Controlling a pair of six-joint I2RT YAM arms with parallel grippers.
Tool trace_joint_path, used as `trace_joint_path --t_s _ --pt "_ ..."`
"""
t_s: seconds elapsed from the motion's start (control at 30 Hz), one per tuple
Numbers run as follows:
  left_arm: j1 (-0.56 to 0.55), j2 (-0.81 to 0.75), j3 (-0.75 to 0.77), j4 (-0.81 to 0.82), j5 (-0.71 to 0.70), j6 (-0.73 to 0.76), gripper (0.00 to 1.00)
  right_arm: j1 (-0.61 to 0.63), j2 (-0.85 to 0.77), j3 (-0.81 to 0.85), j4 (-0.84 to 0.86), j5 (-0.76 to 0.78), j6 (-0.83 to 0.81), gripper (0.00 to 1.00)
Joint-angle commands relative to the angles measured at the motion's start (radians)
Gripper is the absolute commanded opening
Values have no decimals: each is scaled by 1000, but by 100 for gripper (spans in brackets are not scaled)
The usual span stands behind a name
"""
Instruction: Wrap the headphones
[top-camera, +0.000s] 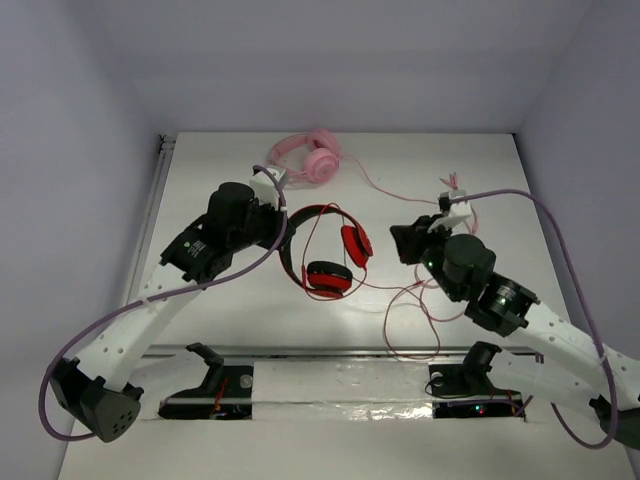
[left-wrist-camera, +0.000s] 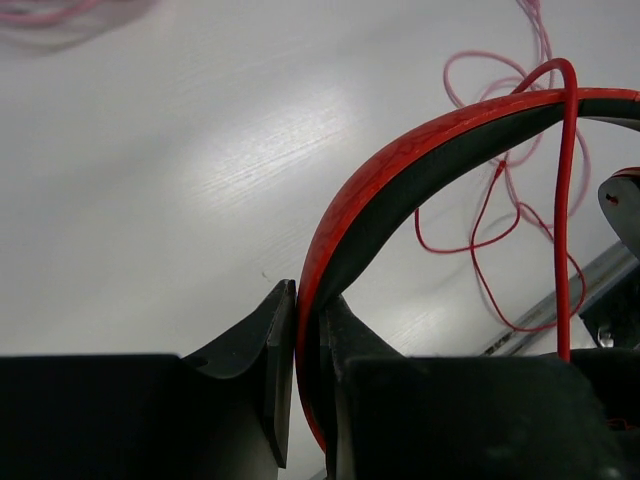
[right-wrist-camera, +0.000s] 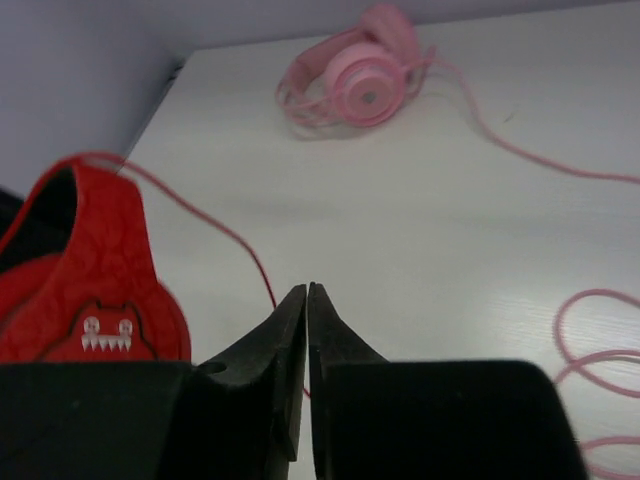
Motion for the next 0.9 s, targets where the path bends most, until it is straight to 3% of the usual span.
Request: trace_joint_path --t_s 0.0,0.03,0.13,0.23,0.47,0.6,0.63,0.7,0.8,0.87 --pt "6 -36 92 14 -54 -38 0 1 0 -134 326 -239 9 11" --pt "6 -44 94 22 -49 -42 0 1 4 -198 372 -301 17 35" --pt "6 -53 117 31 -31 -50 0 1 32 -270 516 -344 18 67" --pt "6 -61 145 36 -23 -61 0 -9 47 -317 565 -370 -2 74" --pt "6 -53 201 25 -21 -67 0 -20 47 -390 631 -497 27 73" --pt "6 -49 188 45 -18 -83 0 -20 26 -378 630 -493 53 57" --pt "6 -49 188 49 -37 -93 0 -20 3 -375 628 -491 59 39" --pt "6 -44 185 68 -48 -106 0 -20 -70 -378 621 -514 73 32" --pt "6 -23 175 101 -48 -142 0 -20 -126 -366 572 -560 99 4" --pt "6 -12 171 120 -61 -162 0 -20 -176 -370 578 -586 122 2"
